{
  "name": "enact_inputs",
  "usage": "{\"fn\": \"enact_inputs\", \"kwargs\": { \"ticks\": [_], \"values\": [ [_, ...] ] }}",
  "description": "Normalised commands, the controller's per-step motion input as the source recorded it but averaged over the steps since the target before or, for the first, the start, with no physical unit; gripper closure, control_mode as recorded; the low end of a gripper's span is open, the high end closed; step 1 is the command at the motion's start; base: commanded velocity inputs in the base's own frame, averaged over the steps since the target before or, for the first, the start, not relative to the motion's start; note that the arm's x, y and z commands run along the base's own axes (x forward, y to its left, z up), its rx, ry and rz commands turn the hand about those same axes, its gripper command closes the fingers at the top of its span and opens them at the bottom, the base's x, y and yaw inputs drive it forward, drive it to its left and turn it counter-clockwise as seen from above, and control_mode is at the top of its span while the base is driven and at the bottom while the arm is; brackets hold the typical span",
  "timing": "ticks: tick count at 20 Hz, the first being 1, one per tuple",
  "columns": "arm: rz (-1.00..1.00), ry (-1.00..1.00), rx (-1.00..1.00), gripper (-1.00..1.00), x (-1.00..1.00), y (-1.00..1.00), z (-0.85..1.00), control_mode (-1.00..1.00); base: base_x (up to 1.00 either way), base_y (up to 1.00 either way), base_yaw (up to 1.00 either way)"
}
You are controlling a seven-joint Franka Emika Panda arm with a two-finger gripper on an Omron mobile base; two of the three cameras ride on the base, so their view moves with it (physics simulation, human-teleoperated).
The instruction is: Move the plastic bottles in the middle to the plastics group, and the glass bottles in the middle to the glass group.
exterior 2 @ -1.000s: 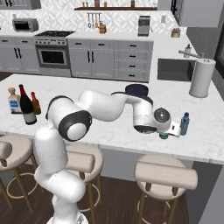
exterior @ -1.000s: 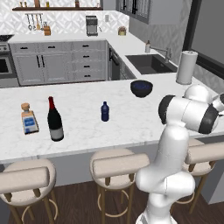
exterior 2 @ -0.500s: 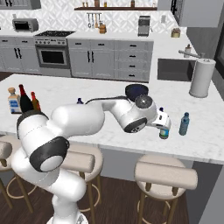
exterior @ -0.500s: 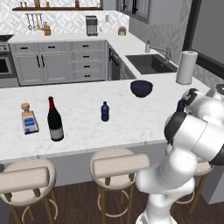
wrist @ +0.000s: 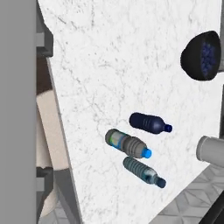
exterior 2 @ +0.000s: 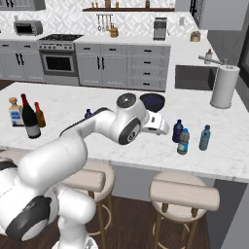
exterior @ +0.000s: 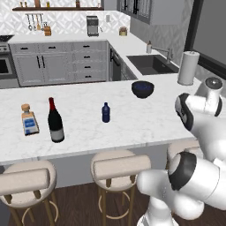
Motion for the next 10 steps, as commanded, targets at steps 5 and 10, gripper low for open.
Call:
{"fn": "enact_inputs", "kwargs": {
  "ticks": [5,10],
  "values": [
    [0.07,0.08,-0.01,-1.0,-0.07,0.95,0.24,-1.0,0.0,0.0,0.0],
    [0.2,0.04,0.0,-1.0,0.04,0.92,0.05,-1.0,0.0,0.0,0.0]
  ]
}}
